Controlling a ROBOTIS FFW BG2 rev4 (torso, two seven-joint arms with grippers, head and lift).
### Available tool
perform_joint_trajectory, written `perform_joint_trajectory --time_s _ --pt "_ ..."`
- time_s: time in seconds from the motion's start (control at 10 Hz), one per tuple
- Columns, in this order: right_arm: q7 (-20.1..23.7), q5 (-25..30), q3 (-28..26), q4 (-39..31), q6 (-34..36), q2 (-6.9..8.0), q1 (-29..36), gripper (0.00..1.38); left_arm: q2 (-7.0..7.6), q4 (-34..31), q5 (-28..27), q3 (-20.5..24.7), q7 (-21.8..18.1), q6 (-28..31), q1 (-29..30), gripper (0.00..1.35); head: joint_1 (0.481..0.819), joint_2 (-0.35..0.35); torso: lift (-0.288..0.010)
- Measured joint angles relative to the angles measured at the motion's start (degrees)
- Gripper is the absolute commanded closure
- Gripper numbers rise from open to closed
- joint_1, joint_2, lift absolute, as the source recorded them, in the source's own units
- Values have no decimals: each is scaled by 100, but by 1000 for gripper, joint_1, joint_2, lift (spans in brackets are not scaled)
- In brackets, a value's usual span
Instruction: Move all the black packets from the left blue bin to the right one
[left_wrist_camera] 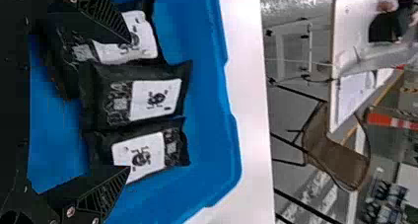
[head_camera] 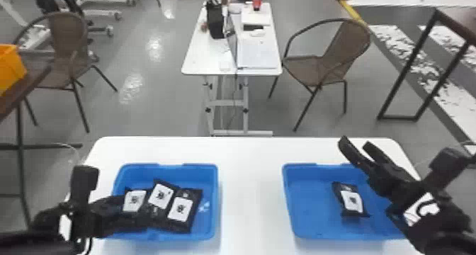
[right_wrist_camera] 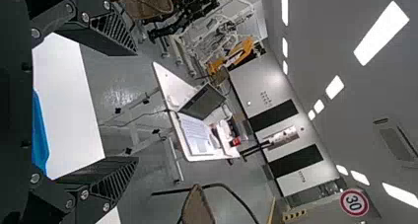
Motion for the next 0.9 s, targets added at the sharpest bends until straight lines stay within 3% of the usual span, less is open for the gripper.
perform_joint_trajectory --time_s 0.2,0.9 --pt "13 -159 59 -109 -2 12 33 291 0 103 -665 -93 111 380 -229 130 695 54 0" --pt "107 -386 84 22 -33 76 67 291 192 2037 -760 -578 638 51 -1227 190 695 36 0"
